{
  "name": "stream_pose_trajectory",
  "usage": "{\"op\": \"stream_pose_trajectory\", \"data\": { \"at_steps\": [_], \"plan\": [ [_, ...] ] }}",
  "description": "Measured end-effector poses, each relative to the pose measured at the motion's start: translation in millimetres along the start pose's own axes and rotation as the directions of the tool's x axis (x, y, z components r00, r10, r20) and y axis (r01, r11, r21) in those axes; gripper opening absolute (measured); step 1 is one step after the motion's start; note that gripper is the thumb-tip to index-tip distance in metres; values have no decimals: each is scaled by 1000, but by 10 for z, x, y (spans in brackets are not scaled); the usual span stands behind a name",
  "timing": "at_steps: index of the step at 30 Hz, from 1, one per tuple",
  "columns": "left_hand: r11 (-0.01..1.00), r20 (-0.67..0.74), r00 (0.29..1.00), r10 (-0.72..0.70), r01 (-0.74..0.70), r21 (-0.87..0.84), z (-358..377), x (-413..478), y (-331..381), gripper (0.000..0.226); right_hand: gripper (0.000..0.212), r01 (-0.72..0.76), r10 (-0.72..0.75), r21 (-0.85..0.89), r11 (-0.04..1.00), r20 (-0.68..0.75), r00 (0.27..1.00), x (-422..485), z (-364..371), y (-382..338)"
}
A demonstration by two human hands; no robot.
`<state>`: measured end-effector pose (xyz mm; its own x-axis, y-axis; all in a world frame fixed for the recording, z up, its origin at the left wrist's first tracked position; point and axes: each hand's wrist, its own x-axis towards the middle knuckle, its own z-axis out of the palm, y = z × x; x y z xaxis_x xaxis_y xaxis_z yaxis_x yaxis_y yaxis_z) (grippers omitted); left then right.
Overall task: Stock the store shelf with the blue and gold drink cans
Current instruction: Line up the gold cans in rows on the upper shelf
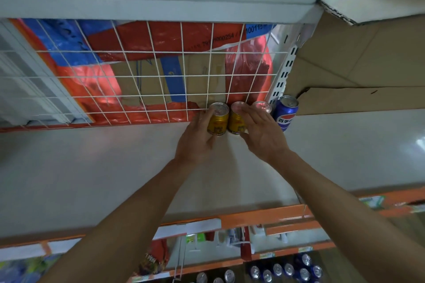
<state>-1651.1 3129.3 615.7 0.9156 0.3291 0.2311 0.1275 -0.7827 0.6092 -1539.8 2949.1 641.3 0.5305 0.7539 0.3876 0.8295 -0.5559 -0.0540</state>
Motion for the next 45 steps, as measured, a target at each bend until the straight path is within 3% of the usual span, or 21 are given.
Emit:
{"op": "stream_pose_trajectory", "data": {
  "at_steps": [5, 12, 16, 24, 28, 33, 39, 45],
  "plan": [
    [997, 57, 997, 52, -55, 54, -182, -413, 54, 86, 73, -47, 50, -41, 998, 78, 996, -268, -149, -309],
    [979, 89, 996, -2, -17, 204, -511, -1133, 117, 69, 68, -32, 29, 4, 999, 275, 961, -687, -293, -889],
    [956, 37, 998, -47, 34, 290, -675, -1694, -19, 70, 66, 66, -85, 79, 995, 281, 956, -920, -289, -1265],
    [900, -135, 959, -250, 282, 333, -1081, -3047, -292, 62, 61, 230, -311, 284, 931, 285, 907, -1207, -93, -2173],
    [818, -135, 915, -381, 402, 413, -1271, -3780, -494, 64, 62, 304, -410, 340, 890, 304, 860, -1369, 18, -2705],
    [778, -116, 890, -440, 443, 445, -1447, -4442, -776, 65, 64, 384, -496, 342, 857, 353, 793, -1604, 214, -3313],
    [776, -36, 874, -485, 448, 443, -1522, -5042, -1381, 64, 65, 327, -444, 311, 892, 471, 762, -1962, 555, -3985],
    [868, 171, 903, -395, 306, 391, -1414, -5557, -2226, 66, 67, 100, -230, 250, 963, 572, 788, -2653, 1083, -4662]
  ]
}}
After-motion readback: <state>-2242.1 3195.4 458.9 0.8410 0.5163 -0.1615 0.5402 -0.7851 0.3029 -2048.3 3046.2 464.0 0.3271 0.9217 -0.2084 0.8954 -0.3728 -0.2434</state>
